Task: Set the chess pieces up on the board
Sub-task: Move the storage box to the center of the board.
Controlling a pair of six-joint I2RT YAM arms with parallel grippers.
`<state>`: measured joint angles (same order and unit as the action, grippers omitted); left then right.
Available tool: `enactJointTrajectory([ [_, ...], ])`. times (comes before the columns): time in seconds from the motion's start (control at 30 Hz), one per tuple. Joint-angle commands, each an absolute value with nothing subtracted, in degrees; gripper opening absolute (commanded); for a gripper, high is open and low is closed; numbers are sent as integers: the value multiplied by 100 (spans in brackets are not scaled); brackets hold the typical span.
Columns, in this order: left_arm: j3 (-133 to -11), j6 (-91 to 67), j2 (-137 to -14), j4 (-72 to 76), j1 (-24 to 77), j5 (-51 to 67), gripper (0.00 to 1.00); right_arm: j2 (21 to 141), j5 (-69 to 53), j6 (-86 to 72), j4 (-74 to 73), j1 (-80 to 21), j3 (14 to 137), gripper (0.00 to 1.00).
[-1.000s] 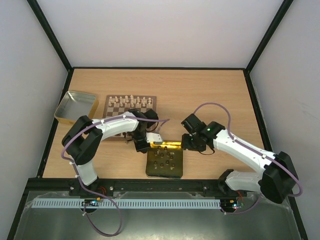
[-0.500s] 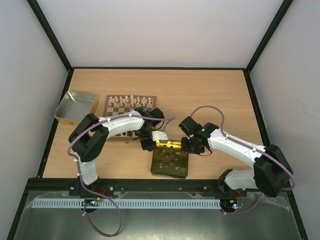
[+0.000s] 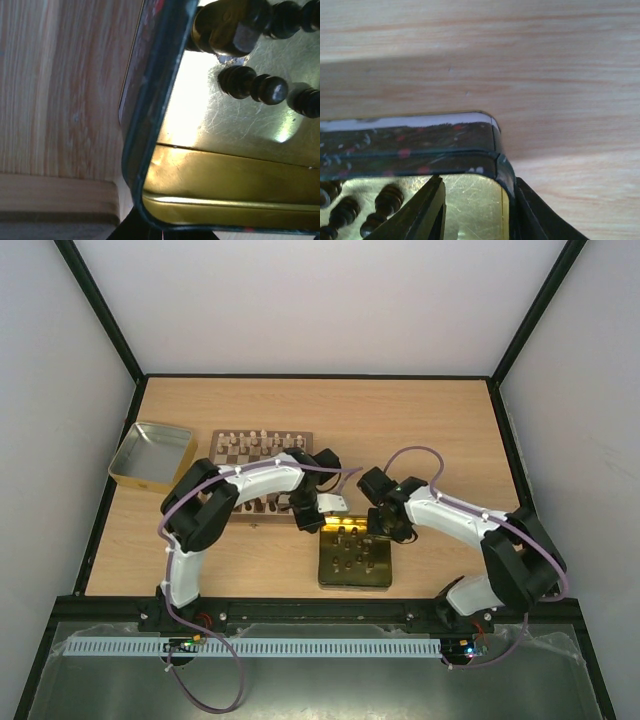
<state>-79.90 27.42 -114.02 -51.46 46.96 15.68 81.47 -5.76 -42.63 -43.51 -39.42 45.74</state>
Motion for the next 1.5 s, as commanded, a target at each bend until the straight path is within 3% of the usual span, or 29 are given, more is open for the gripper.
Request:
enactJointTrajectory([
  [0.0, -8305, 2703, -11688, -5076, 4728, 1688, 2, 8320, -316, -4136, -4168, -3561, 4814, 33],
  [0.63, -10839, 2738, -13285, -5672, 4562, 1368, 2, 9395, -68, -3793, -3916, -2569, 5753, 35],
  [1.03, -10342, 2664, -12903, -5644, 4595, 1746, 2, 9649, 7, -3479, -4077, -2213, 6263, 36],
  [1.47, -10194, 2516, -12764, -5484, 4830, 1877, 2, 9205, -28, -3535, -4213, -2189, 5853, 37],
])
